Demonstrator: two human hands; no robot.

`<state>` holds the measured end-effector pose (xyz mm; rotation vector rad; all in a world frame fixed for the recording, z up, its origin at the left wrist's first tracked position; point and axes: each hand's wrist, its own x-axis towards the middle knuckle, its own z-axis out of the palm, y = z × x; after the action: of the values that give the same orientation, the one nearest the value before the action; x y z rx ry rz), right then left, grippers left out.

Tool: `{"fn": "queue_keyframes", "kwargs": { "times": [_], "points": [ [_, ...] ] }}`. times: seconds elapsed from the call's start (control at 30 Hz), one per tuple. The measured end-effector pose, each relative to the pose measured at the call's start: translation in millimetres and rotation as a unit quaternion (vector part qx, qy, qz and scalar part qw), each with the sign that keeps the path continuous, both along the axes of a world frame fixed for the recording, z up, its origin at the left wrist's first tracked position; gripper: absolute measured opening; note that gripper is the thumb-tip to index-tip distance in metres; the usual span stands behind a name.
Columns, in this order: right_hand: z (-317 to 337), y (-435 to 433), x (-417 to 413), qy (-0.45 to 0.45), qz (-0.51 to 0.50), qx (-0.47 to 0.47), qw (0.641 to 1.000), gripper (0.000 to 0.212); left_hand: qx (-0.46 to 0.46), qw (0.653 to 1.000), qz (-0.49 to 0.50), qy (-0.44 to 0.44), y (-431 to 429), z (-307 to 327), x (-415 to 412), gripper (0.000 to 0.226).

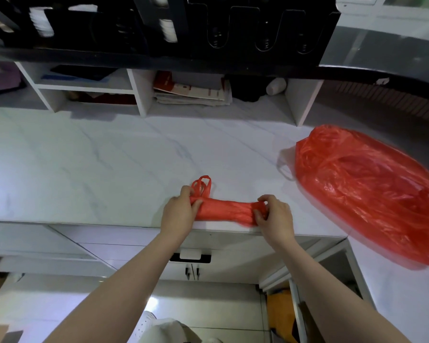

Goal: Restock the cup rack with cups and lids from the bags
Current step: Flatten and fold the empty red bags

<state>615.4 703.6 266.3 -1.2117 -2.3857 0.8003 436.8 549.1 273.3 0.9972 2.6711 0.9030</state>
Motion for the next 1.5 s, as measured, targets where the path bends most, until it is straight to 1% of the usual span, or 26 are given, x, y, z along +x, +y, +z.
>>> {"fn": "queue_keyframes", "kwargs": {
  "times": [0.07,0.1,0.13,0.2,0.23,0.27,0.33,0.37,0.47,0.5,0.57,0.6,0.67,0.73,0.77,0.83,0.87,0.93,1.0,1.07,1.17,1.23,1.37,1.4,1.47,1.5],
  "points": [
    [0,-1,-3,-0.015,-0.012,0.027,0.999,0.032,-0.041,0.996,-0.005,0.073,2,1,4,0.033],
    [1,-2,-4,-0.018,-0.012,0.034,0.999,0.036,-0.039,0.992,-0.023,0.114,2,2,6,0.035],
    [1,-3,-5,-0.031,-0.007,0.048,0.998,0.039,-0.020,0.986,-0.063,0.155,2,2,9,0.037],
    [3,-6,-6,-0.076,0.027,0.109,0.991,0.044,0.010,0.954,-0.191,0.231,2,-2,11,0.042],
    [5,-8,-7,-0.091,0.069,0.164,0.980,0.048,0.003,0.941,-0.249,0.231,1,-5,10,0.044],
    [5,-11,-6,-0.099,0.125,0.224,0.961,0.050,-0.021,0.937,-0.283,0.203,-2,-8,10,0.048],
    [3,-12,-3,-0.091,0.224,0.304,0.921,0.048,-0.077,0.944,-0.292,0.136,-10,-17,8,0.052],
    [0,-11,0,-0.087,0.254,0.305,0.914,0.046,-0.091,0.944,-0.288,0.132,-13,-22,6,0.051],
    [-7,-8,14,-0.070,0.279,0.241,0.927,0.045,-0.109,0.929,-0.311,0.167,-20,-27,5,0.069],
    [-8,-9,18,-0.068,0.283,0.232,0.928,0.047,-0.104,0.925,-0.318,0.180,-22,-25,5,0.070],
    [-6,-10,24,-0.061,0.292,0.203,0.933,0.050,-0.053,0.930,-0.312,0.186,-28,-19,6,0.065],
    [-5,-9,24,-0.048,0.289,0.183,0.938,0.048,-0.017,0.935,-0.302,0.183,-30,-18,6,0.061],
    [0,-6,24,-0.020,0.271,0.137,0.953,0.038,0.029,0.940,-0.284,0.186,-36,-15,6,0.054],
    [5,-3,22,-0.004,0.247,0.106,0.963,0.027,0.047,0.941,-0.278,0.188,-38,-14,3,0.047],
    [8,-2,20,0.001,0.237,0.100,0.966,0.023,0.049,0.946,-0.271,0.172,-38,-12,1,0.041],
    [14,2,15,0.001,0.222,0.085,0.971,0.013,0.051,0.965,-0.233,0.108,-35,-6,-4,0.031],
    [18,4,13,-0.008,0.230,0.076,0.970,0.014,0.057,0.974,-0.206,0.080,-34,-4,-7,0.026],
    [21,9,13,-0.034,0.260,0.071,0.962,0.026,0.067,0.983,-0.160,0.055,-32,-2,-12,0.020],
    [21,10,13,-0.039,0.272,0.078,0.958,0.024,0.062,0.987,-0.144,0.046,-29,-3,-16,0.018],
    [14,11,10,-0.021,0.243,0.086,0.966,0.018,0.061,0.990,-0.124,0.020,-26,-5,-17,0.021],
    [3,10,0,-0.025,0.130,0.067,0.989,0.028,0.075,0.995,-0.060,-0.028,-17,-7,-19,0.036],
    [1,9,-8,-0.045,0.066,0.040,0.996,0.035,0.073,0.996,-0.027,-0.033,-10,-7,-21,0.042],
    [2,8,-24,-0.090,0.012,0.063,0.994,0.035,0.024,1.000,0.006,-0.010,3,-5,-21,0.040],
    [4,7,-28,-0.093,0.000,0.071,0.993,0.036,0.002,1.000,0.007,0.016,5,-4,-19,0.037],
    [7,5,-34,-0.106,-0.005,0.080,0.991,0.046,-0.031,0.991,-0.025,0.128,7,-2,-14,0.032],
    [9,3,-35,-0.112,0.014,0.098,0.989,0.048,-0.035,0.980,-0.069,0.182,8,-2,-12,0.037]
  ]
}}
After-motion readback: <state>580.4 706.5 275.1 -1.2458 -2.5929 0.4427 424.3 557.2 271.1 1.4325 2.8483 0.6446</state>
